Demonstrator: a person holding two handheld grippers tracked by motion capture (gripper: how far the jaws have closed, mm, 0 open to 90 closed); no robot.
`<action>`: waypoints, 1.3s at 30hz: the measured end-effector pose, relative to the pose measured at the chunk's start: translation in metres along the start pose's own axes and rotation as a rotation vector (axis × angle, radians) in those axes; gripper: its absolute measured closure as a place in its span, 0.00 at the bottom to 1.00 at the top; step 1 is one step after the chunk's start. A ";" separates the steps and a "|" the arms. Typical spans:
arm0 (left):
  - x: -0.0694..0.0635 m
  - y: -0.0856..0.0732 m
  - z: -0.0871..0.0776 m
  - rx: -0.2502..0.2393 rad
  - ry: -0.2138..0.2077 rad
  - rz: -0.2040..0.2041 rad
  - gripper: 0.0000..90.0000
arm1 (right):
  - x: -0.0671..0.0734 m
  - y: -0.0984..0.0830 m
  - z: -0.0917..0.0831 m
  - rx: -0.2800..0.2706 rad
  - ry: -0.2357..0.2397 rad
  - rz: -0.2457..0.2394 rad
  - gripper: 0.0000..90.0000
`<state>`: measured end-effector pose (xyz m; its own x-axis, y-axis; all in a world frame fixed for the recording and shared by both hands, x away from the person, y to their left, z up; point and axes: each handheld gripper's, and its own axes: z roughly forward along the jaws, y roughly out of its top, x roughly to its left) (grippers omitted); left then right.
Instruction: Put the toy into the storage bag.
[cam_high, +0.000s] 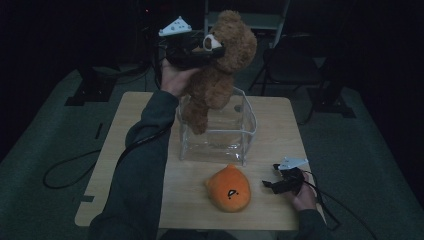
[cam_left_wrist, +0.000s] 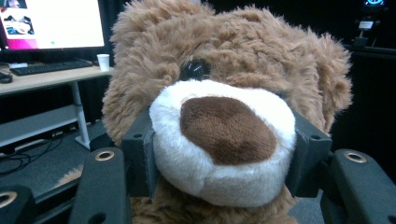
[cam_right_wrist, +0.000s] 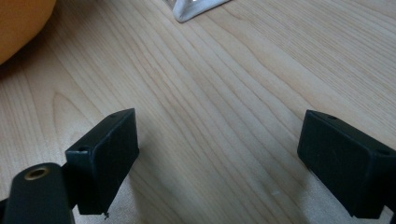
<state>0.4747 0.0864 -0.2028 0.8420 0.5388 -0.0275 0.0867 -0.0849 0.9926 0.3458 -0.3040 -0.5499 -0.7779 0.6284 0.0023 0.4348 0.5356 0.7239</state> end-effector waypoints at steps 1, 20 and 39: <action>0.000 0.000 0.000 0.000 0.000 0.000 0.45 | 0.000 0.000 0.000 0.000 0.000 0.000 0.13; 0.003 -0.016 0.028 0.000 0.058 -0.018 0.45 | 0.000 0.000 0.000 -0.001 -0.001 -0.001 0.13; -0.001 -0.021 0.038 0.003 -0.022 -0.037 0.45 | 0.000 0.000 0.000 -0.001 0.000 -0.001 0.13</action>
<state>0.4923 0.0556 -0.2283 0.8495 0.5234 -0.0667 0.1195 -0.0677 0.9905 0.3459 -0.3040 -0.5499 -0.7785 0.6277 0.0012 0.4334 0.5362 0.7243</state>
